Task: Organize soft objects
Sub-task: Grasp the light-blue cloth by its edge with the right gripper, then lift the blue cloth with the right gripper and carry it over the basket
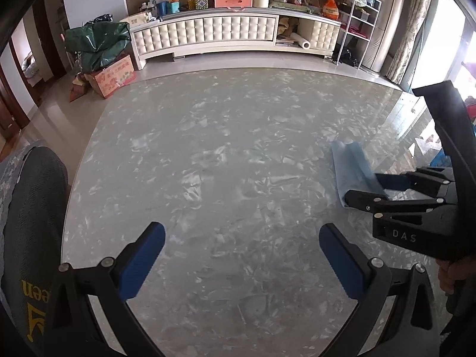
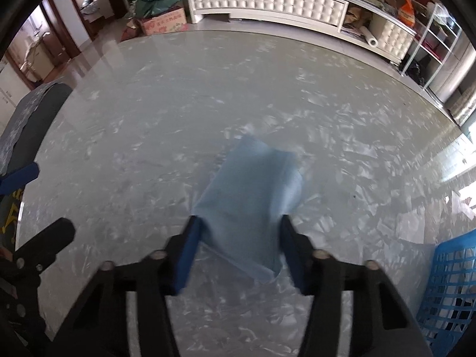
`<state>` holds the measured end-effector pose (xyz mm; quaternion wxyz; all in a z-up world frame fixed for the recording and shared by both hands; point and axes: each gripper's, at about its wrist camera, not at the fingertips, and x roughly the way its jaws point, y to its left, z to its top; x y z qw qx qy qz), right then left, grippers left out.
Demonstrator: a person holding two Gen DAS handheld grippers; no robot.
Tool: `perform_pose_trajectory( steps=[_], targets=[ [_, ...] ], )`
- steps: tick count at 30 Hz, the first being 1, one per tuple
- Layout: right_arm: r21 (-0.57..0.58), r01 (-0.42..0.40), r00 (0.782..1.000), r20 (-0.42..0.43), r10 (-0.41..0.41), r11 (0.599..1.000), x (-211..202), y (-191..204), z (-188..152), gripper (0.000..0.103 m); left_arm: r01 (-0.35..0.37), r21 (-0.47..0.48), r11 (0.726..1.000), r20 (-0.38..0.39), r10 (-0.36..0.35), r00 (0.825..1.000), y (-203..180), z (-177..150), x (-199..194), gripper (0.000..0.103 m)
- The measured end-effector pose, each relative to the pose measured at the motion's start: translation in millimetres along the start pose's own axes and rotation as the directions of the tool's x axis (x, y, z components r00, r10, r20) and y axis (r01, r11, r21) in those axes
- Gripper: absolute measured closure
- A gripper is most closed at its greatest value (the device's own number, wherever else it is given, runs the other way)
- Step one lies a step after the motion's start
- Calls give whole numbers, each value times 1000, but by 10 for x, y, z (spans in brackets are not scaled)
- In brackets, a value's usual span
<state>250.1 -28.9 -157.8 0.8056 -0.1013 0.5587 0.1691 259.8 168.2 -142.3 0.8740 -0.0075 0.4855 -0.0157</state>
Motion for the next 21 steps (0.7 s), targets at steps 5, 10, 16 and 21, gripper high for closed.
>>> perform_pose_trajectory(
  steps=[5,10,16,21],
  targets=[
    [-11,-36,999,8,36,999,20,31,-24,88,2,-16,1000,7,-1,1000,18,0,-28,0],
    [-8,-49,999,3,49,999,-26,37,-87,92,-21,-16,1000,15,21,1000,21,-17,-60,0],
    [-17,-67,997,36,67,998,-289,48,-174,92,-7,-34,999,28,8,1000,-19,-54,-181,0],
    [-32,-79,993,88,82,996,-674,41,-283,92,-14,-20,1000,60,15,998,-175,-50,-405,0]
  ],
)
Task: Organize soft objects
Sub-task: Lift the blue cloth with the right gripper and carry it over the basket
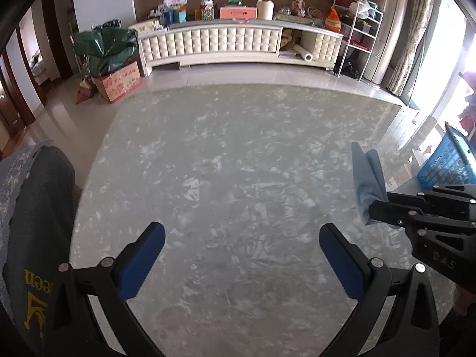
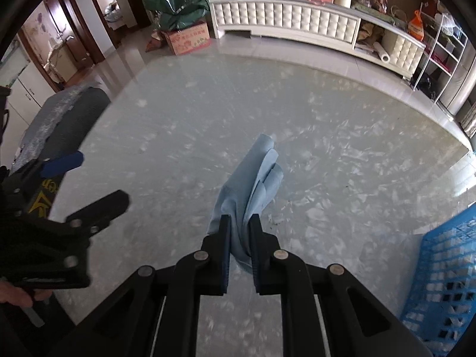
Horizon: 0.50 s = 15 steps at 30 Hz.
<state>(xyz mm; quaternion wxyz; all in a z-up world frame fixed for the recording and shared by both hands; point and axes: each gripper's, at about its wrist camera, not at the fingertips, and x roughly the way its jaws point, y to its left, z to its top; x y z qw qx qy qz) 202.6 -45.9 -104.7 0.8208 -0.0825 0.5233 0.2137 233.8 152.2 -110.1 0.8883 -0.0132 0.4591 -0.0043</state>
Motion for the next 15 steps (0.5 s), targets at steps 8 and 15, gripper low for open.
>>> perform_pose_trajectory(
  steps=[8,15],
  targets=[
    [12,-9,997,74,8,1000,-604,-141,-140,92,41,29,999,52,-42,998,-325,12,-479,0],
    [23,9,990,143,-12,1000,-1101,-250,-366,92,35,98,995,119,-46,992,-733,12,-966,0]
  ],
)
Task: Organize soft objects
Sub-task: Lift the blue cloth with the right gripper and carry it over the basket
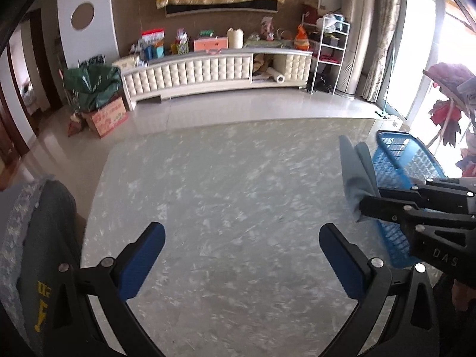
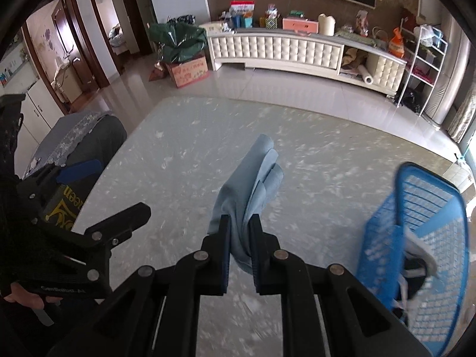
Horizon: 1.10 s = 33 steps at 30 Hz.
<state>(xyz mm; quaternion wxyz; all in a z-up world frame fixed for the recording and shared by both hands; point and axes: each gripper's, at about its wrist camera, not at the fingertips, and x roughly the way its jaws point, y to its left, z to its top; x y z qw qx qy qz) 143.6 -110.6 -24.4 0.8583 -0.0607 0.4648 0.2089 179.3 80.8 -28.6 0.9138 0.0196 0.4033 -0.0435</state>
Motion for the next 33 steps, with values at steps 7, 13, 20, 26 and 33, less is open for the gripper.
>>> perform_pose_trajectory(
  steps=[7,13,20,26,33],
  targets=[
    [22,15,998,55,-16,1000,-344,-173,-164,92,32,43,999,21,-33,999,-415,68,-211,0],
    [63,29,995,96,-35,998,-542,-369,-238,92,45,91,995,36,-48,998,-815,149,-319,0],
    [111,60,989,128,-74,992,-697,-611,-299,92,87,146,985,54,-96,994,-1262,299,-329,0],
    [149,84,985,136,-104,985,-746,-806,-346,92,110,187,976,39,-120,992,-1596,389,-185,0],
    [196,93,988,102,-115,976,-599,-1003,-430,92,111,211,971,7,-115,993,-1830,413,19,0]
  ],
)
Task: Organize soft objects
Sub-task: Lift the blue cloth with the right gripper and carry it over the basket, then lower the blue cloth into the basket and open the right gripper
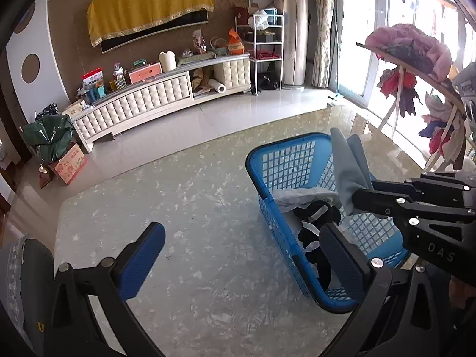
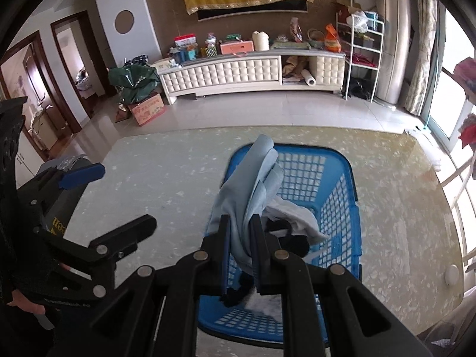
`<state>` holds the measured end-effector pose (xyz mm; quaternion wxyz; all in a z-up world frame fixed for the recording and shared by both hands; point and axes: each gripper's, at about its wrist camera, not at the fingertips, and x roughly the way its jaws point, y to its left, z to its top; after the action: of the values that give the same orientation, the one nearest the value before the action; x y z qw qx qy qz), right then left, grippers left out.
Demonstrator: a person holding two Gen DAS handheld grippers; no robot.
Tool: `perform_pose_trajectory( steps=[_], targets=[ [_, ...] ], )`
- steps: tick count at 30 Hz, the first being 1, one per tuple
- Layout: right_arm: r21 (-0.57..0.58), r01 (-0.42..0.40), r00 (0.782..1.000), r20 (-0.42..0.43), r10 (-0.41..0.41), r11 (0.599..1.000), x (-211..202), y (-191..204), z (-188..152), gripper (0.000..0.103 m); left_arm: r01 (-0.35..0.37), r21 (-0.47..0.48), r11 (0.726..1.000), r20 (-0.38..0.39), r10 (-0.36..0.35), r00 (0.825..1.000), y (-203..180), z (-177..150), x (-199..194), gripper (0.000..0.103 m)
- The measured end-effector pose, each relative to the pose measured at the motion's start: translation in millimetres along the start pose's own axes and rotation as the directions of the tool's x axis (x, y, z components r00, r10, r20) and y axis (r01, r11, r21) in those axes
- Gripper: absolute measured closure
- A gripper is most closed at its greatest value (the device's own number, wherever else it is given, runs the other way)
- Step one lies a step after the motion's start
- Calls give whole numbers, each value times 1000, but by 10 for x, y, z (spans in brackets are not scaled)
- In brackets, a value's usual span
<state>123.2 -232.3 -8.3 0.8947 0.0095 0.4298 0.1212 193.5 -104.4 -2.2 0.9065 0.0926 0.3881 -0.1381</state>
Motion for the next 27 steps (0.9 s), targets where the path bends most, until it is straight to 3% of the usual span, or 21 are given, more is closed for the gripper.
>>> perform_pose_trajectory(
  steps=[17,25,27],
  targets=[
    [99,52,981,-191,-32,994,733,-186,-49,91,40,-4,999,-94,-41,995,-10,-17,578,0],
    [104,51,972,-233,-26,993,839,-186,-43,88,54,6,998,-108,-54,993,-61,-35,624,0],
    [97,65,974,-222,-42,993,795,-171,-34,83,57,6,998,-110,-56,992,-64,-39,619,0]
  ],
)
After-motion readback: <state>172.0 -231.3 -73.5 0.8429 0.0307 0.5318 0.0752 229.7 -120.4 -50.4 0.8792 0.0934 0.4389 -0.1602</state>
